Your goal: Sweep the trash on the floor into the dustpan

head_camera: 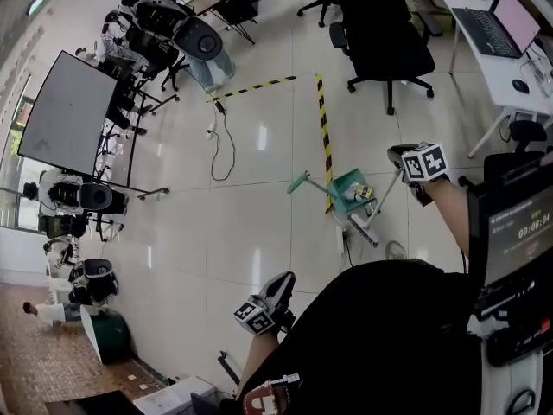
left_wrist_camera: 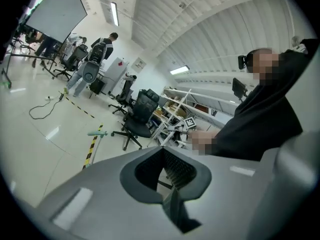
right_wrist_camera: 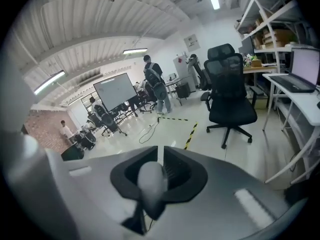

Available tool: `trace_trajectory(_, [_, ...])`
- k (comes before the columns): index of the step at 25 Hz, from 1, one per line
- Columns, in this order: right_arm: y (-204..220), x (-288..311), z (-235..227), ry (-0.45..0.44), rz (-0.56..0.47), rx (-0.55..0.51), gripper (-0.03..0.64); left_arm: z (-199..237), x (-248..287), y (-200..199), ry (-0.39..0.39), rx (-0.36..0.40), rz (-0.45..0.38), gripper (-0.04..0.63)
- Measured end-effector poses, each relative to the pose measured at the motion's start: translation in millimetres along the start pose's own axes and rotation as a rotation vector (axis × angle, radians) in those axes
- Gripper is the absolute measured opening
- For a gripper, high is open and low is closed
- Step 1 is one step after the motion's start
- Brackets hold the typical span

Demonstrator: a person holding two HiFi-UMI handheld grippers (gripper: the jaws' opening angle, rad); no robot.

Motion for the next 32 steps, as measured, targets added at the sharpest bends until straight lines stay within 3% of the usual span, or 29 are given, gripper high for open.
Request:
trace_trajectory(4, [3.0, 22.2, -67.3, 0.043, 0.003, 0.068, 0.035, -25.0, 30.5, -11.8, -0.015, 0.007, 0.042, 0.0])
trace_trajectory(9, [-6.3, 37.9, -126.0, 0.094, -0.048, 0.14, 0.037, -16.6, 56.2, -3.5, -0.004, -0.001, 0.144, 0.0])
trace_trajectory(12, [-11.3, 39.8, -128.3, 0.082, -0.047, 0.179, 0.04, -9.0, 69.2, -2.6, 0.034, 0.016, 0.193, 0.0])
trace_trajectory(16, [-7.1, 44.8, -114.7, 0.078, -0.039, 0.2, 0.038, 7.6, 75.8, -14.4, 0.066, 0.019, 0.188, 0.0])
trace_trajectory(22, [-1.0, 54.2, -140.5, 0.218, -0.026, 0.249, 0.033, 24.7, 62.8, -14.2, 0.073, -0.008, 0.224, 0.0])
trace_trajectory(32, [-4.0, 24.5, -199.3, 0.365, 0.006, 0.158, 0.021, 32.8, 62.0, -9.7, 0.068, -0.018, 0.245, 0.0])
Point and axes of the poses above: the fingertips, and each gripper's own axes: x forward along the fingers, z to its left, y out of its underside, the point moved 2 cm from there along -x, backward along the fingers, and after that the axes turned 3 degrees about -y, right-handed, at the moved point
